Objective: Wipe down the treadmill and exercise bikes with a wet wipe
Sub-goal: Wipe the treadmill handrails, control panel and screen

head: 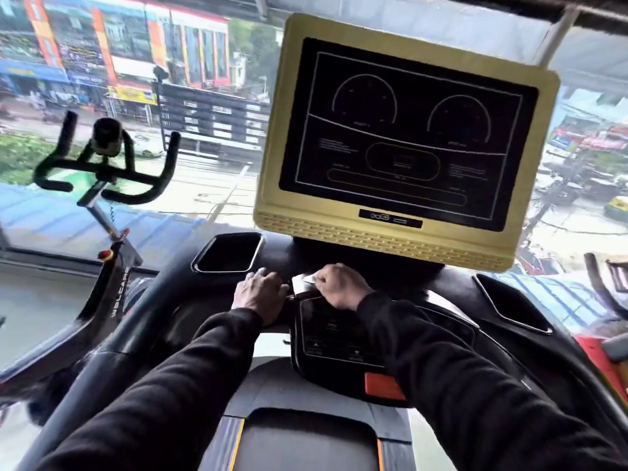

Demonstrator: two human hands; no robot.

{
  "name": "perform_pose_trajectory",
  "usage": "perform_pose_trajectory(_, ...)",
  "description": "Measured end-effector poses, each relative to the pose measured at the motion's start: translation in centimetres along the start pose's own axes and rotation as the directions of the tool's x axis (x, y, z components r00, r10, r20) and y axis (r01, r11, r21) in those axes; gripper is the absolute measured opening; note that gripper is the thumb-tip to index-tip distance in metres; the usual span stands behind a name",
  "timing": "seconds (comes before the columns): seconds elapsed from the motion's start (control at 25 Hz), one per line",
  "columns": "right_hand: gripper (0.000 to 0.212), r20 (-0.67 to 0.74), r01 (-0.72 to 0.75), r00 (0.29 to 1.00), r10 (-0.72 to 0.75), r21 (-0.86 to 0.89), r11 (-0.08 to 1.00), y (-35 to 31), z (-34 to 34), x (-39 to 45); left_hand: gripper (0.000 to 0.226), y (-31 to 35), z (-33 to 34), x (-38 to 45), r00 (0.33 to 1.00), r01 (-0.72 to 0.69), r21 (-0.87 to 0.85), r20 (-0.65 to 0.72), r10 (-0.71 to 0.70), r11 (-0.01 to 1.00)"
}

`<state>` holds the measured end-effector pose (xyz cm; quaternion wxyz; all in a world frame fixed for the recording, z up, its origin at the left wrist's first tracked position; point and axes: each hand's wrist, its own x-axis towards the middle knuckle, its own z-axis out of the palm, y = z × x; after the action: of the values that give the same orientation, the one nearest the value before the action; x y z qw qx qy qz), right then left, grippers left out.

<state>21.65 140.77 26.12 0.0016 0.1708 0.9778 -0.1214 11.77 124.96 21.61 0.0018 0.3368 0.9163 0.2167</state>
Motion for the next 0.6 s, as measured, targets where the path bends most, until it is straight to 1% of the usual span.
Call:
perform_pose_trajectory(0.08, 0.033, 0.107, -0.018, 0.994, 0.020, -0.017, 1.000, -0.9, -0.1, 1.1, 0.038, -0.9, 0.7, -0.4, 1.000, 0.023, -0.011, 0.009, -0.023, 1.000)
perform_pose_trajectory(0.12, 0.033, 0.132, -0.017, 0.991, 0.021, -0.033, 0.999, -1.3, 0.0, 1.4, 0.038, -0.9, 0.9, -0.6, 1.000, 0.020, -0.020, -0.010, -0.020, 1.000)
perform_pose_trajectory(0.24, 0.032, 0.139, 0.033, 0.990, -0.024, -0.069, 0.997, -3.0, 0.5, 2.6, 0.034, -1.1, 1.2, -0.5, 0.998, 0.014, -0.056, -0.058, -0.017, 0.998)
perform_pose_trajectory(0.32, 0.034, 0.192, 0.022, 0.981, -0.010, -0.061, 0.998, -3.5, 0.8, 4.1, 0.034, -1.1, 1.3, -0.4, 0.998, 0.031, -0.072, -0.052, -0.035, 0.997)
perform_pose_trajectory(0.36, 0.038, 0.230, 0.018, 0.973, -0.004, -0.055, 0.998, -3.9, 0.8, 5.0, 0.034, -1.1, 1.4, -0.4, 0.998, 0.039, -0.075, -0.048, -0.043, 0.996)
perform_pose_trajectory(0.44, 0.054, 0.286, 0.059, 0.958, -0.035, -0.075, 0.995, -4.5, 1.0, 6.5, 0.034, -1.2, 1.3, -0.3, 0.997, 0.047, -0.073, -0.055, -0.051, 0.996)
perform_pose_trajectory(0.48, 0.059, 0.298, 0.077, 0.953, -0.049, -0.082, 0.994, -4.5, 1.1, 7.0, 0.034, -1.1, 1.2, -0.2, 0.997, 0.050, -0.072, -0.057, -0.054, 0.996)
perform_pose_trajectory(0.52, 0.059, 0.289, 0.077, 0.956, -0.053, -0.072, 0.994, -4.4, 1.2, 7.2, 0.034, -1.1, 1.2, -0.1, 0.997, 0.056, -0.070, -0.054, -0.059, 0.996)
perform_pose_trajectory(0.56, 0.051, 0.250, 0.066, 0.967, -0.052, -0.050, 0.997, -4.5, 1.4, 7.1, 0.035, -1.1, 1.2, -0.2, 0.997, 0.061, -0.065, -0.045, -0.064, 0.996)
perform_pose_trajectory(0.6, 0.039, 0.188, 0.057, 0.981, -0.051, -0.030, 0.998, -4.4, 1.4, 6.8, 0.036, -1.2, 1.2, -0.3, 0.997, 0.060, -0.062, -0.033, -0.063, 0.996)
